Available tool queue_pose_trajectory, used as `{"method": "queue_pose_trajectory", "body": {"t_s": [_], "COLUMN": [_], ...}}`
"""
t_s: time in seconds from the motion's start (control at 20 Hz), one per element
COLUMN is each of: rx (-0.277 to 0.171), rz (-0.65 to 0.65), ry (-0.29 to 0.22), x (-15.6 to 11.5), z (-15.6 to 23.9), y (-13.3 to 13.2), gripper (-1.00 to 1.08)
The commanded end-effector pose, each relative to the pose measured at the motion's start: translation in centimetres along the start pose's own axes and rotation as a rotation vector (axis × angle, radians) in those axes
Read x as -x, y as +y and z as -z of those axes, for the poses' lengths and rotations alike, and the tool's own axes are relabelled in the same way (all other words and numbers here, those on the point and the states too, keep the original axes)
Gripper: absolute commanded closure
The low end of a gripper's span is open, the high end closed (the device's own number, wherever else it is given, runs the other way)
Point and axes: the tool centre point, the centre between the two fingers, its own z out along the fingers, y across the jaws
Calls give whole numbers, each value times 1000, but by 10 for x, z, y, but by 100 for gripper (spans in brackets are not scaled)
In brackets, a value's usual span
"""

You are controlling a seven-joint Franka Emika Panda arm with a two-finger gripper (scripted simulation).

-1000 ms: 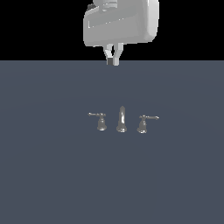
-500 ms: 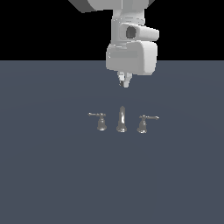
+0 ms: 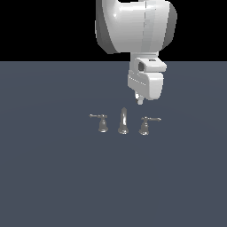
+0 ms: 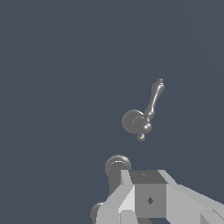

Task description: Turn on the faucet by rotating a designated handle.

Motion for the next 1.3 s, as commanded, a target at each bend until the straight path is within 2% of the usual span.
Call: {"method": "queue_pose_trajectory", "body": {"t_s": [0.0,0.3,0.6,1.25], "rx": [-1,-4,-5,-6], "rz": [-76,-217,-305,-317], "ry": [4,7,7,6], "x": [-18,-52,-74,-77], "z": [-17,-49,-67,-69], "y": [-5,-9,-9,-9], "gripper": [108,108,108,108]}}
